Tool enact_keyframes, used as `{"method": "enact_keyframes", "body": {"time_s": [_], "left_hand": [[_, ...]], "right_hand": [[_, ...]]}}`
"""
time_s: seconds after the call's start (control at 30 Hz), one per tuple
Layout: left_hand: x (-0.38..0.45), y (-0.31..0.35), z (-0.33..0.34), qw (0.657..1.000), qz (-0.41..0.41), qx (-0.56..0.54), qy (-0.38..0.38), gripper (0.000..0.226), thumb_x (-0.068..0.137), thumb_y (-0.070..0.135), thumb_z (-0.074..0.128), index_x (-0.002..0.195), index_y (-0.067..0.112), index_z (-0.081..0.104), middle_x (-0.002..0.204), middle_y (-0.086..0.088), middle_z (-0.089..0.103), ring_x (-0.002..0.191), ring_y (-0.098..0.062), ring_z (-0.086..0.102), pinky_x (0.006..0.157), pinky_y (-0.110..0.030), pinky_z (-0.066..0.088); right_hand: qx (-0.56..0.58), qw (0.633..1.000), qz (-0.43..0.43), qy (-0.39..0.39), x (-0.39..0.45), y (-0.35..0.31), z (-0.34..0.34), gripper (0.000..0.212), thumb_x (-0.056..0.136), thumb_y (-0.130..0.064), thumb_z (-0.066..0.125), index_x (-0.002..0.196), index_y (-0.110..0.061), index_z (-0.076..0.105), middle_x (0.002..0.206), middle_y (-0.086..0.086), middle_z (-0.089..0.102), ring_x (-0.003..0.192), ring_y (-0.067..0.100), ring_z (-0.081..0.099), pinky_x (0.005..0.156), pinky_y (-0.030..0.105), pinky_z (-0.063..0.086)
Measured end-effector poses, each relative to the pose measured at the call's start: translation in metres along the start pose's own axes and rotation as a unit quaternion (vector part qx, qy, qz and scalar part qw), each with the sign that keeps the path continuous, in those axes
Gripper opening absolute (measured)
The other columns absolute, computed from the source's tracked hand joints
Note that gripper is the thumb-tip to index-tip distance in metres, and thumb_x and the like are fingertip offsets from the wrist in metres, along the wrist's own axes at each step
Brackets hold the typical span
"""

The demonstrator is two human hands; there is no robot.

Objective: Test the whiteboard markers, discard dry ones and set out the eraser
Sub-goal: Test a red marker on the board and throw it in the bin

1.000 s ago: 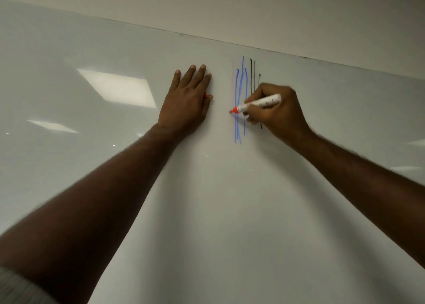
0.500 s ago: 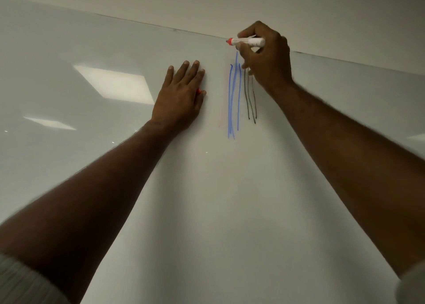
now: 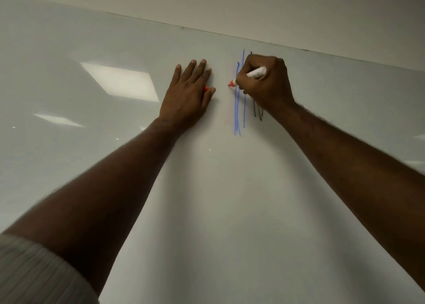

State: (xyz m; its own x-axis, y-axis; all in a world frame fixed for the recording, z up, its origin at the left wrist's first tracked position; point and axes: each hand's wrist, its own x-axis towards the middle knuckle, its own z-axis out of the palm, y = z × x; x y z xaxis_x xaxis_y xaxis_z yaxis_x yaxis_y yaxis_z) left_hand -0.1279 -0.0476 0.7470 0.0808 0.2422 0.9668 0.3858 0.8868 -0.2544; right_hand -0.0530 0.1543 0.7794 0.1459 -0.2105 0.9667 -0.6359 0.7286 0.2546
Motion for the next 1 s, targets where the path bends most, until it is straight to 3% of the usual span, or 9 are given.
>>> {"method": "enact_keyframes", "body": {"time_s": [0.27,0.37,0.43,0.5,0.57,0.73,0.9,0.93,1.0], "left_hand": [[-0.011,0.006,-0.005,0.999,-0.018,-0.031,0.006,0.06,0.104,0.045,0.026,0.152,0.012,0.039,0.163,-0.009,0.028,0.153,-0.027,0.019,0.126,-0.046,0.008],[-0.018,0.016,-0.007,0.996,-0.039,-0.073,0.024,0.052,0.105,0.043,0.03,0.143,0.014,0.051,0.159,-0.008,0.038,0.151,-0.026,0.026,0.125,-0.045,0.011],[-0.025,0.023,-0.008,0.987,-0.062,-0.137,0.064,0.044,0.105,0.041,0.035,0.128,0.015,0.062,0.144,-0.007,0.056,0.142,-0.025,0.042,0.123,-0.045,0.02],[-0.037,0.033,-0.013,0.957,-0.09,-0.247,0.122,0.039,0.105,0.039,0.038,0.114,0.013,0.067,0.12,-0.002,0.07,0.118,-0.022,0.061,0.111,-0.047,0.039],[-0.051,0.044,-0.021,0.903,-0.13,-0.378,0.158,0.036,0.106,0.032,0.04,0.107,0.009,0.068,0.107,-0.002,0.073,0.103,-0.017,0.067,0.094,-0.048,0.051],[-0.095,0.077,-0.039,0.727,-0.282,-0.601,0.178,0.043,0.11,0.026,0.027,0.108,-0.001,0.06,0.111,-0.016,0.073,0.1,-0.031,0.071,0.09,-0.048,0.055],[-0.134,0.101,-0.056,0.397,-0.394,-0.818,0.135,0.055,0.107,0.049,0.018,0.118,0.014,0.057,0.121,-0.011,0.072,0.116,-0.032,0.066,0.101,-0.046,0.048],[-0.14,0.104,-0.059,0.351,-0.386,-0.843,0.129,0.055,0.107,0.051,0.018,0.12,0.015,0.058,0.124,-0.01,0.071,0.119,-0.031,0.064,0.106,-0.048,0.045],[-0.148,0.111,-0.064,0.297,-0.366,-0.873,0.122,0.055,0.106,0.051,0.019,0.123,0.016,0.058,0.128,-0.01,0.069,0.125,-0.032,0.061,0.111,-0.052,0.04]], "right_hand": [[0.019,0.994,-0.053,-0.092,-0.074,-0.013,-0.013,0.016,0.08,-0.021,0.071,0.069,-0.013,0.064,0.065,-0.006,0.066,0.055,0.01,0.057,0.052,0.022,0.037],[0.003,0.99,-0.053,-0.127,-0.084,-0.018,-0.019,0.015,0.081,-0.028,0.07,0.074,-0.016,0.065,0.067,-0.008,0.066,0.056,0.011,0.056,0.052,0.024,0.038],[0.009,0.991,-0.036,-0.127,-0.086,-0.023,-0.024,0.015,0.082,-0.03,0.071,0.076,-0.017,0.066,0.069,-0.007,0.067,0.057,0.011,0.057,0.052,0.026,0.039],[0.047,0.993,-0.003,-0.105,-0.089,-0.029,-0.028,0.014,0.083,-0.027,0.072,0.079,-0.014,0.068,0.073,-0.005,0.07,0.06,0.014,0.062,0.053,0.034,0.046],[0.108,0.991,0.042,-0.072,-0.095,-0.038,-0.033,0.013,0.085,-0.021,0.073,0.083,-0.008,0.069,0.077,0.003,0.073,0.065,0.024,0.069,0.057,0.045,0.055],[0.247,0.963,0.109,0.007,-0.124,-0.072,-0.043,0.008,0.09,-0.004,0.065,0.09,0.004,0.067,0.08,0.016,0.074,0.068,0.028,0.074,0.059,0.043,0.061],[0.318,0.941,0.116,0.002,-0.156,-0.098,-0.035,0.008,0.088,0.002,0.062,0.089,0.004,0.069,0.077,0.019,0.072,0.066,0.03,0.074,0.057,0.042,0.06],[0.326,0.939,0.111,-0.008,-0.162,-0.102,-0.033,0.008,0.089,0.002,0.062,0.09,0.002,0.07,0.079,0.019,0.073,0.068,0.03,0.074,0.058,0.042,0.061],[0.334,0.937,0.104,-0.02,-0.172,-0.108,-0.027,0.009,0.091,-0.001,0.063,0.096,0.0,0.071,0.085,0.018,0.074,0.073,0.029,0.075,0.063,0.042,0.062]]}}
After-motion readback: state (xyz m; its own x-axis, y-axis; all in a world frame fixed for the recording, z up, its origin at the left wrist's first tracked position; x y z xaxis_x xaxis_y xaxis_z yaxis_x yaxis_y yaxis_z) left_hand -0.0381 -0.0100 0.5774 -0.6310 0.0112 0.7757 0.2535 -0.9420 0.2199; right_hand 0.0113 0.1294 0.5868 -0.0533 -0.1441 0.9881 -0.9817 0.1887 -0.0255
